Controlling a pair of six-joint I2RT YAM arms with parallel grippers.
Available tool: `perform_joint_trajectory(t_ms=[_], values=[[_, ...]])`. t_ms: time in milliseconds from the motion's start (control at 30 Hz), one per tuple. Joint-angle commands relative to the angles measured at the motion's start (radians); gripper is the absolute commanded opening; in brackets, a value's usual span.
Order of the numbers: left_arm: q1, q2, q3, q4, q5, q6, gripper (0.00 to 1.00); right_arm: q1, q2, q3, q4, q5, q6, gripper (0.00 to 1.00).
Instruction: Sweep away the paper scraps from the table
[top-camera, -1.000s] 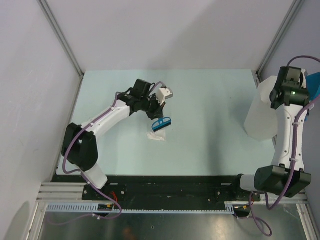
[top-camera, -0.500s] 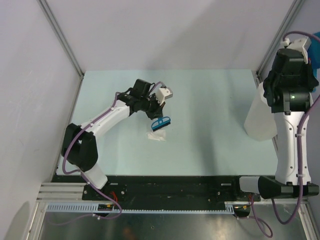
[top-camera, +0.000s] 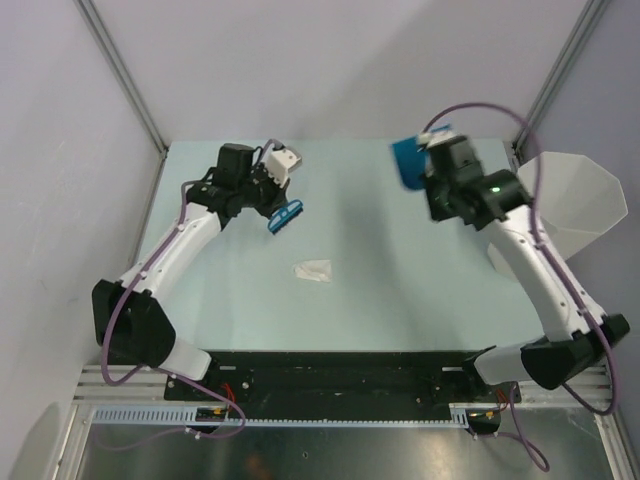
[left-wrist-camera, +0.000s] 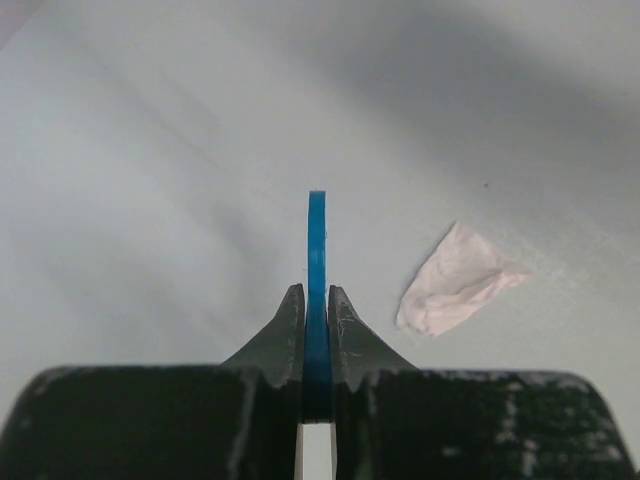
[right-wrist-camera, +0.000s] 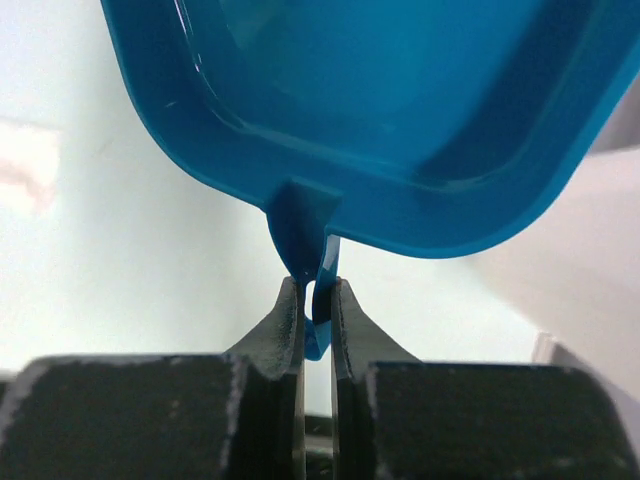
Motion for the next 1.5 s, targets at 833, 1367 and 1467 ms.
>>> perform_joint_trajectory(t_ms=[833,1367,1467], values=[[0.050,0.000,-0.245,0.004,0.006,-0.016,0.00,0.393,0.429,-0.520,0.107,-0.716,0.165,0.00],[-0.149,0.086,-0.067,-0.122,0.506,0.036,0.00,0.314,0.577,-0.359,0.181,-0.736,0.101,0.00],[-0.149,0.043,-0.052,-0.122,0.471,0.010,0.00,0.305,0.563,-0.357,0.193,-0.757,0.101,0.00]])
